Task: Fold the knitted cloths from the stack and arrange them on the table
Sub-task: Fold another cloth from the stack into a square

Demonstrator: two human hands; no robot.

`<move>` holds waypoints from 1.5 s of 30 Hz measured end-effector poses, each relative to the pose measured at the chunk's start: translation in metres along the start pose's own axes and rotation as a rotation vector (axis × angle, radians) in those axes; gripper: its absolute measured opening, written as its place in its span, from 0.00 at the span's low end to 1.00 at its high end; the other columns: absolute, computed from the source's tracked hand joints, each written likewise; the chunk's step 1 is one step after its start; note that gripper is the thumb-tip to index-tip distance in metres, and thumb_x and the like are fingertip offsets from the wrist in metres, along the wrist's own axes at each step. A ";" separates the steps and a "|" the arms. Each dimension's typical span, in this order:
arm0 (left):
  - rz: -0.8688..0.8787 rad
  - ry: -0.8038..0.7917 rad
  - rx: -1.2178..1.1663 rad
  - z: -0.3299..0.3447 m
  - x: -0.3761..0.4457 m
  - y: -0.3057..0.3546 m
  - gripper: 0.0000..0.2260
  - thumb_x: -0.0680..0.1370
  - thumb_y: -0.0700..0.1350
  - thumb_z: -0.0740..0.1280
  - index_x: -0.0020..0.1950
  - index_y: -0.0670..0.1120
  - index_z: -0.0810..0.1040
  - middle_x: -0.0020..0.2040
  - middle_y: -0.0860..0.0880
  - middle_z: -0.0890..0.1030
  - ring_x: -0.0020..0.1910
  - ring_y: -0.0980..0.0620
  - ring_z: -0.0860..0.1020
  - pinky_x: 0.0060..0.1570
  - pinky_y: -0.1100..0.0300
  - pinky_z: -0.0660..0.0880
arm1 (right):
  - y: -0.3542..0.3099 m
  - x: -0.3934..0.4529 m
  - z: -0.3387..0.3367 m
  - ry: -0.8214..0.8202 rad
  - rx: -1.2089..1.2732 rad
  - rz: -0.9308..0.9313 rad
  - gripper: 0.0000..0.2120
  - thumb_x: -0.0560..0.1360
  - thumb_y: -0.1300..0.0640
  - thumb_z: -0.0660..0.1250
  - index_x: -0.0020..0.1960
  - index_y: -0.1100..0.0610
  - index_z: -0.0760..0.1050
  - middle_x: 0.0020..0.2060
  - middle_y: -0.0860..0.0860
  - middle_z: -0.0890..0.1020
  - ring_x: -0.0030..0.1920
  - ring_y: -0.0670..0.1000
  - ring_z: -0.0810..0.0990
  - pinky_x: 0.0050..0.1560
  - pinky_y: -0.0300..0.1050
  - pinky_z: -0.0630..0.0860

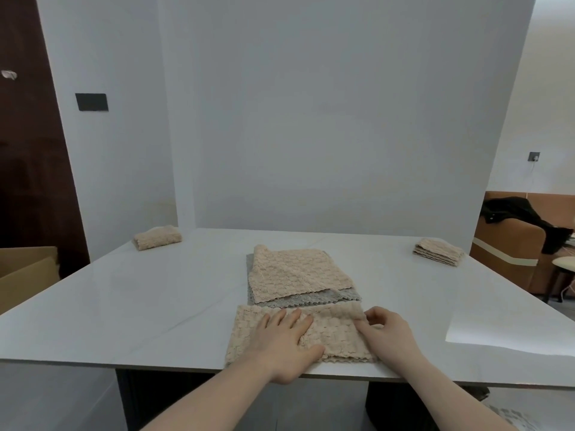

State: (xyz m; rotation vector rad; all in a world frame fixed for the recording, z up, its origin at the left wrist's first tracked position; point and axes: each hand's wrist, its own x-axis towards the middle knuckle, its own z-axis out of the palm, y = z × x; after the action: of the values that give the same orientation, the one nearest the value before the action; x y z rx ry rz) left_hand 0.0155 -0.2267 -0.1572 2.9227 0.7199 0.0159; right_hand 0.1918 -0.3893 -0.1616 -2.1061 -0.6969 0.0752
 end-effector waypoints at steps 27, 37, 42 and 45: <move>-0.133 0.001 -0.105 -0.004 -0.005 -0.069 0.34 0.79 0.72 0.46 0.83 0.61 0.45 0.83 0.57 0.43 0.82 0.51 0.42 0.80 0.47 0.39 | 0.014 0.010 0.010 0.097 -0.119 -0.115 0.25 0.79 0.56 0.61 0.75 0.46 0.66 0.69 0.49 0.73 0.66 0.53 0.73 0.69 0.51 0.69; -0.136 0.025 -0.197 -0.002 -0.003 -0.072 0.32 0.80 0.70 0.48 0.82 0.61 0.48 0.83 0.58 0.45 0.82 0.52 0.43 0.80 0.48 0.40 | -0.001 0.003 0.015 -0.336 -0.643 -0.218 0.29 0.83 0.38 0.45 0.82 0.40 0.44 0.81 0.39 0.44 0.82 0.50 0.42 0.78 0.65 0.37; -0.152 0.067 -0.263 0.001 0.000 -0.075 0.30 0.81 0.68 0.47 0.82 0.61 0.50 0.83 0.58 0.48 0.82 0.53 0.45 0.80 0.50 0.41 | -0.003 0.005 0.016 -0.376 -0.675 -0.193 0.30 0.83 0.40 0.44 0.82 0.43 0.40 0.82 0.43 0.41 0.82 0.50 0.42 0.77 0.67 0.36; -0.156 0.108 -0.252 0.004 0.000 -0.075 0.30 0.81 0.68 0.48 0.82 0.61 0.52 0.83 0.58 0.50 0.82 0.53 0.47 0.80 0.50 0.43 | -0.002 0.004 0.014 -0.346 -0.608 -0.139 0.33 0.82 0.38 0.46 0.83 0.46 0.41 0.82 0.46 0.43 0.82 0.48 0.43 0.78 0.63 0.36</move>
State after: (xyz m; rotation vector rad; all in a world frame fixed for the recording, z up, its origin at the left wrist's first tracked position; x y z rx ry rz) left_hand -0.0191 -0.1621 -0.1713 2.6357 0.8894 0.2332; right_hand 0.1898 -0.3760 -0.1678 -2.6450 -1.1863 0.1715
